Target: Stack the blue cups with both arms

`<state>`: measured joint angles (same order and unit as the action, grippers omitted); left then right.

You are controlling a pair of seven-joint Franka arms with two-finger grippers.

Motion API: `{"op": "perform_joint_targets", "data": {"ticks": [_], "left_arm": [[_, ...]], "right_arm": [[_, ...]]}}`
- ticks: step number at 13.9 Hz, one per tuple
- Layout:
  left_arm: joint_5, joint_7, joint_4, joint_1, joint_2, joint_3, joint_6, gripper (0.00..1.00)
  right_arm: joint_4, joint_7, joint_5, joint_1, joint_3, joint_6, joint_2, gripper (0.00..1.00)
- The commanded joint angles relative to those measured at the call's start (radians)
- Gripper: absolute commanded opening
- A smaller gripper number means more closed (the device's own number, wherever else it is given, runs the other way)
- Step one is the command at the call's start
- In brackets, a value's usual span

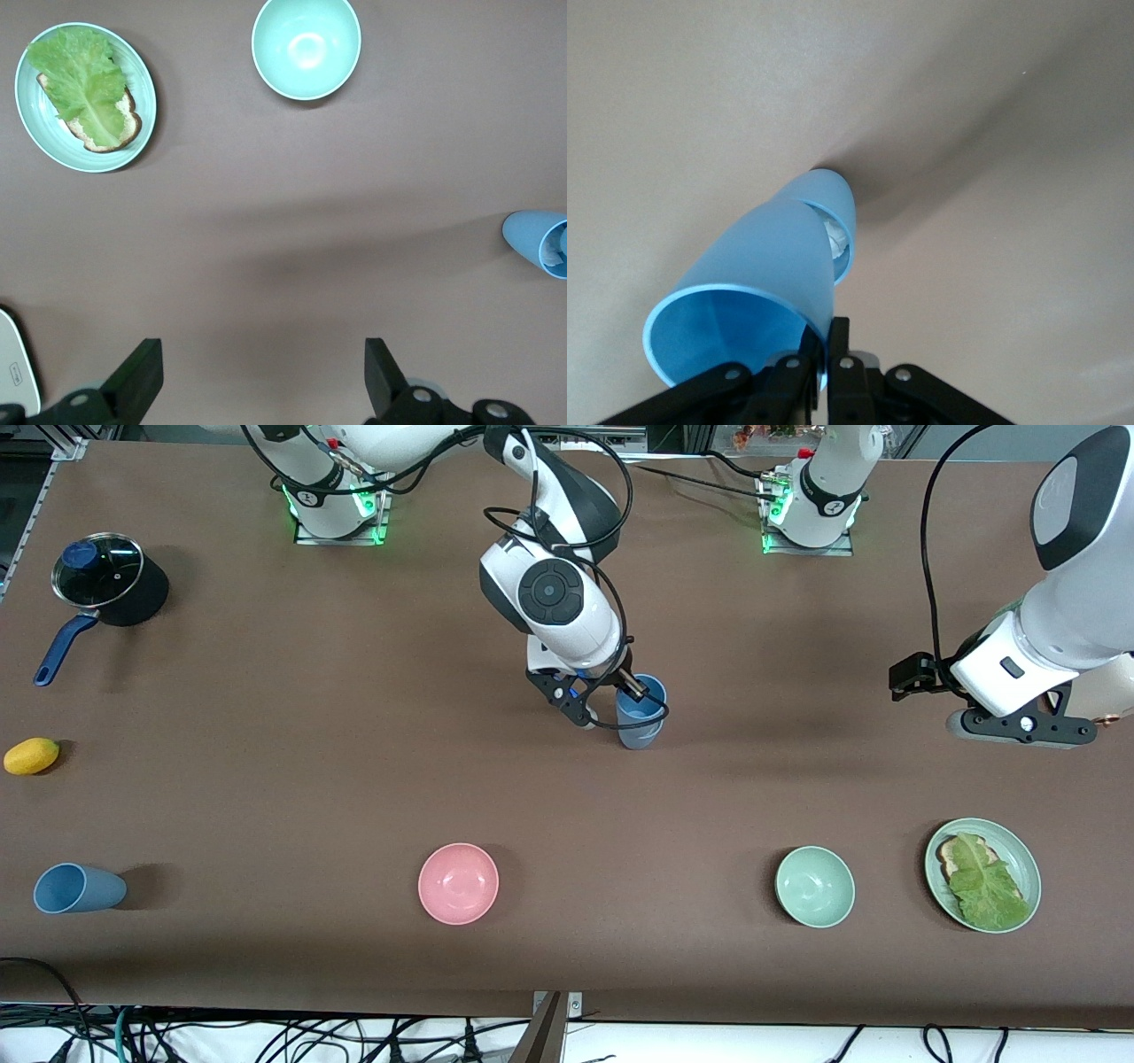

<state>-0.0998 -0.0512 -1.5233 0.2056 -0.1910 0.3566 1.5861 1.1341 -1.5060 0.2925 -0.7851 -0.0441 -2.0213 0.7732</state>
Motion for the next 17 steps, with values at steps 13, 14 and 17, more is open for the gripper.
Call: {"op": "perform_joint_targets", "data": {"ticks": [13, 14, 17], "left_arm": [[0.114, 0.001, -0.235, -0.261, 0.26, -0.314, 0.097, 1.0], [0.114, 0.001, -0.227, -0.261, 0.252, -0.314, 0.094, 1.0], [0.114, 0.007, -0.21, -0.255, 0.24, -0.314, 0.092, 1.0]], "right_arm": [[-0.043, 0.092, 0.016, 0.104, 0.009, 0.132, -0.026, 1.0], [-0.042, 0.198, 0.016, 0.137, 0.012, 0.195, -0.058, 1.0], [-0.033, 0.561, -0.004, 0.243, 0.038, 0.465, -0.094, 1.0]]}}
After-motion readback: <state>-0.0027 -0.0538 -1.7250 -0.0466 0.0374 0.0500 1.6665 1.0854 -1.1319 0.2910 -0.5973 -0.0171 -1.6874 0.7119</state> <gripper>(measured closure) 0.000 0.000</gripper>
